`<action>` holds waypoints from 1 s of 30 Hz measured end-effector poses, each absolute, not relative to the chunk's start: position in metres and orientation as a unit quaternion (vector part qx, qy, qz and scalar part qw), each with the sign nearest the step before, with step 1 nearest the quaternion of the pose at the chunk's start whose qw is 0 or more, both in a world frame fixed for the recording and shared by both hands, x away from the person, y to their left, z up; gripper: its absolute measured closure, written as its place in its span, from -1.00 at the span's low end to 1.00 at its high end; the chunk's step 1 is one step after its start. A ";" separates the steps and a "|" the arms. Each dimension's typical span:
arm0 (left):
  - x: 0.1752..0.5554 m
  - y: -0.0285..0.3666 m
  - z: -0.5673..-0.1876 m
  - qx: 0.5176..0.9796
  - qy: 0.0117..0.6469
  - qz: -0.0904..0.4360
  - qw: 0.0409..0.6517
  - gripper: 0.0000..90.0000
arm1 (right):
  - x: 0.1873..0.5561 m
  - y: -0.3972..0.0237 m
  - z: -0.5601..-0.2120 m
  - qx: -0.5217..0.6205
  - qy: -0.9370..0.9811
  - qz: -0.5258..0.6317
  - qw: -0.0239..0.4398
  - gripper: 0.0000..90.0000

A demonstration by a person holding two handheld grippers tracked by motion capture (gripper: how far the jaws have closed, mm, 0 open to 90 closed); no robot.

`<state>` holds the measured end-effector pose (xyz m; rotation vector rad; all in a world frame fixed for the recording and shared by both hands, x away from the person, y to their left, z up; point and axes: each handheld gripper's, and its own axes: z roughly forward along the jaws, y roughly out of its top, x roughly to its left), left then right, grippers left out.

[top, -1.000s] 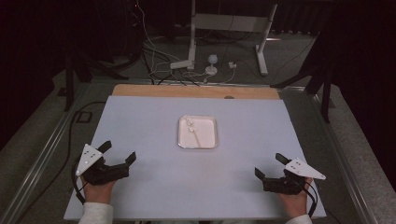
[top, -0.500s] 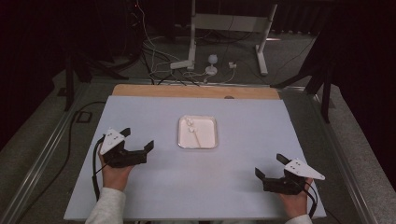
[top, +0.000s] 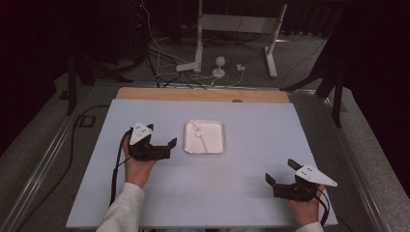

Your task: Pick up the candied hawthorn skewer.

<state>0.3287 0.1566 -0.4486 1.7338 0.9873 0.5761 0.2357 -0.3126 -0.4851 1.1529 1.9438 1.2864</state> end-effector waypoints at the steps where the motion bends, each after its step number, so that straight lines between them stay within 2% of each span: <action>1: 0.331 0.154 -0.449 0.719 0.411 0.239 0.506 -0.99 | 0.236 -0.313 -0.485 0.427 0.720 0.477 0.267 -1.00; 10: 0.354 0.126 -0.462 0.723 0.424 0.238 0.490 -0.99 | 0.235 -0.315 -0.485 0.431 0.718 0.476 0.269 -1.00; 30: 0.381 0.073 -0.497 0.741 0.442 0.216 0.457 -0.99 | 0.236 -0.316 -0.486 0.433 0.718 0.474 0.270 -1.00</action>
